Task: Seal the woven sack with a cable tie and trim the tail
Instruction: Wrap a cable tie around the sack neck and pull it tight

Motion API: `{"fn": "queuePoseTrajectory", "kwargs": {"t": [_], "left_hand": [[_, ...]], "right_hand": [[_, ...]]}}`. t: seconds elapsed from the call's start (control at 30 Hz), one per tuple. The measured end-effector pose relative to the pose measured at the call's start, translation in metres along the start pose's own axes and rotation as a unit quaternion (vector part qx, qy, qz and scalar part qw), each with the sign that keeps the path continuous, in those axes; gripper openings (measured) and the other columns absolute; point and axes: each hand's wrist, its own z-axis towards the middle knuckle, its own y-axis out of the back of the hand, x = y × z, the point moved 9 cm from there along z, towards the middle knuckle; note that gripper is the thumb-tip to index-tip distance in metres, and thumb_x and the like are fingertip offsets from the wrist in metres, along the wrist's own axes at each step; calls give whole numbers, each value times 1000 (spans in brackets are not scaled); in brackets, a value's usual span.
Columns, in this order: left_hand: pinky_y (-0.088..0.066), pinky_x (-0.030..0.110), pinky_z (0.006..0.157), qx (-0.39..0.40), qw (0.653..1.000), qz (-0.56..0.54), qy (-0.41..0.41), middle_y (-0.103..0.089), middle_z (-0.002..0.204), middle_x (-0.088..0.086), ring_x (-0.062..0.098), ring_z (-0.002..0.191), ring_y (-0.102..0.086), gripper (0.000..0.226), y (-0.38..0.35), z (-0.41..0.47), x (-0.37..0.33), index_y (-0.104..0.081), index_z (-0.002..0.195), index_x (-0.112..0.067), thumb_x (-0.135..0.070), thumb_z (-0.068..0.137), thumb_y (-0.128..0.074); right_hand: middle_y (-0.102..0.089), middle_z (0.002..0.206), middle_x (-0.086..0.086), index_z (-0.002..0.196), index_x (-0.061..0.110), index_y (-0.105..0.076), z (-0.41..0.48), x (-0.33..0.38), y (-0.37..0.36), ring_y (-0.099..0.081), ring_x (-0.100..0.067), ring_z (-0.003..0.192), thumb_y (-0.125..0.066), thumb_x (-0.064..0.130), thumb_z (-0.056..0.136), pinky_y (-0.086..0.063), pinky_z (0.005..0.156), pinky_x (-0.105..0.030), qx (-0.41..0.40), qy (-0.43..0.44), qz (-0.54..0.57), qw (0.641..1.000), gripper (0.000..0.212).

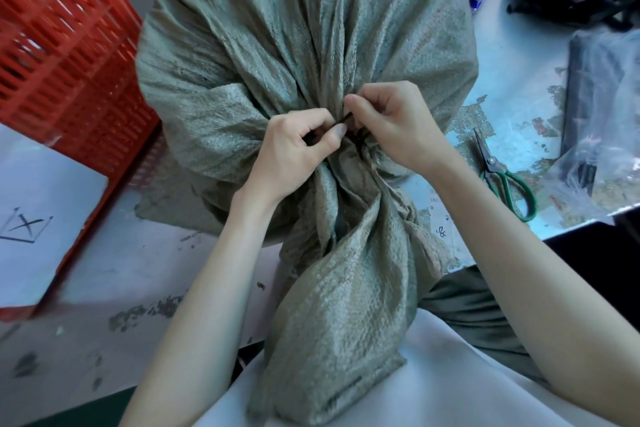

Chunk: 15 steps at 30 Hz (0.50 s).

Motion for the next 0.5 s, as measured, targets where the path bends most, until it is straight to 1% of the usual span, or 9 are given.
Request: {"fn": "queuePoseTrajectory", "kwargs": {"t": [0.03, 0.1, 0.23, 0.3, 0.37, 0.43, 0.5], "left_hand": [[-35, 33, 56, 8, 1000, 24, -16, -49, 59, 17, 20, 56, -44, 30, 0, 1, -3, -56, 67, 3, -14, 91, -62], [-36, 32, 59, 19, 995, 77, -56, -49, 61, 12, 21, 59, -46, 31, -1, 1, -12, -54, 66, 1, -16, 91, -61], [-35, 27, 68, 24, 983, 150, -106, -50, 66, 8, 19, 65, -47, 28, 0, -4, -30, -55, 68, -2, -17, 92, -59], [-37, 30, 69, 20, 979, 167, -116, -51, 69, 8, 18, 67, -45, 26, 3, -7, -33, -56, 70, -3, -17, 92, -60], [-40, 32, 71, 14, 978, 174, -117, -52, 71, 9, 20, 69, -47, 25, 5, -10, -32, -58, 71, -2, -16, 91, -61], [-41, 32, 75, 7, 979, 173, -110, -54, 74, 10, 22, 70, -49, 23, 7, -15, -29, -60, 72, -2, -15, 91, -61], [-40, 30, 78, -2, 979, 175, -107, -54, 74, 10, 23, 70, -50, 23, 8, -19, -28, -60, 71, -2, -15, 91, -61]], "right_hand": [[-54, 64, 1, 58, 4, -54, -2, 1, 1, -47, -5, 58, -53, 13, 93, -38, 59, -21, -4, 12, -2, 1000, 36], [-54, 75, 0, 57, 6, -55, -6, 2, 3, -49, -2, 68, -53, 9, 92, -37, 67, -17, -10, 21, 26, 999, 35], [-49, 79, 3, 56, 17, -55, -15, 3, 13, -47, 1, 74, -53, 4, 92, -36, 72, -15, -33, 11, 125, 992, 38], [-47, 81, 1, 59, 13, -58, -17, 0, 20, -46, -1, 77, -54, 3, 91, -38, 74, -15, -53, -7, 199, 979, 34], [-47, 81, 1, 57, 10, -57, -17, -8, 29, -45, -4, 78, -55, 3, 89, -38, 72, -17, -81, -30, 298, 951, 33], [-47, 81, -1, 54, 11, -56, -16, -16, 39, -44, -8, 79, -55, 1, 86, -37, 70, -21, -102, -43, 401, 909, 34], [-51, 80, -1, 52, 12, -58, -16, -22, 46, -46, -10, 80, -55, 1, 86, -36, 72, -22, -117, -46, 473, 872, 36]]}}
